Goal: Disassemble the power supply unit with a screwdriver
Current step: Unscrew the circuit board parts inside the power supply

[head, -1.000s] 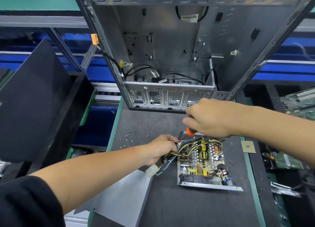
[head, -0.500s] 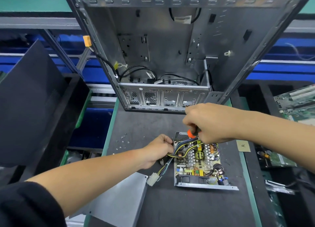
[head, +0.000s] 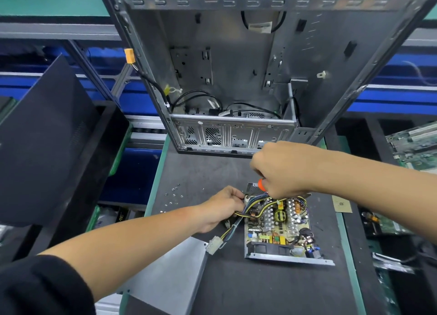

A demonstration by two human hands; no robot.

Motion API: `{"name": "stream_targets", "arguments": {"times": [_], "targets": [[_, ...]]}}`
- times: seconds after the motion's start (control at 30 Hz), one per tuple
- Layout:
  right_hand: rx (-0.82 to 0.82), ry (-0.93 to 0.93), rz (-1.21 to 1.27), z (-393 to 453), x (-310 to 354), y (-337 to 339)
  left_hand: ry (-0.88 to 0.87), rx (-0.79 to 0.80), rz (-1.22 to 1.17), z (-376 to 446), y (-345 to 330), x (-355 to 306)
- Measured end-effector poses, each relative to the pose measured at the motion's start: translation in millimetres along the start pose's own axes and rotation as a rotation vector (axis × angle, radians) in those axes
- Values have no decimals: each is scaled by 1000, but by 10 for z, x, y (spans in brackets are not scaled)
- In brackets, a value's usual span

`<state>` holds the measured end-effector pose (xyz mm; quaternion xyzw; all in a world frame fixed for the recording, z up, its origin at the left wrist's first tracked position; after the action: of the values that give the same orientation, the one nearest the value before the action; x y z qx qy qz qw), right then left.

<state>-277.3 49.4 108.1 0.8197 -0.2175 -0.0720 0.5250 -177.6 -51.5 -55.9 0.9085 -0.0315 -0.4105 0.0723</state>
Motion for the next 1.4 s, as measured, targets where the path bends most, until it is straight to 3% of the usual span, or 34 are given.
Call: {"name": "stream_targets", "arguments": {"times": [0.17,0.5,0.77,1.07,1.4], "targets": [[-21,85,-16,35,-36,-21,4,10,4,7,14,15],[-68,38,-42,19,-69,55,-40,18,50,-9,5,41],[-82,33,-59,-72,-128,-2,-69,-122,52,-61,-38,92],[-35,23,-58,-98,-121,-104,-32,-91,32,-81,-51,98],[-38,22,-53,-111,-178,-113,73,-13,-281,-67,-121,48]]}}
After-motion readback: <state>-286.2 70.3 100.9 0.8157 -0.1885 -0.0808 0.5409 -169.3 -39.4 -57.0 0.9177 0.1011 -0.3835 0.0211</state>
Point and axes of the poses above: each hand's wrist, its own z-axis towards the middle knuckle, its own y-axis out of the back of the hand, x = y × z, the point moved 1 cm from there along z, towards the middle knuckle, and after that the axes turned 8 degrees about z, right-handed, at the moved point
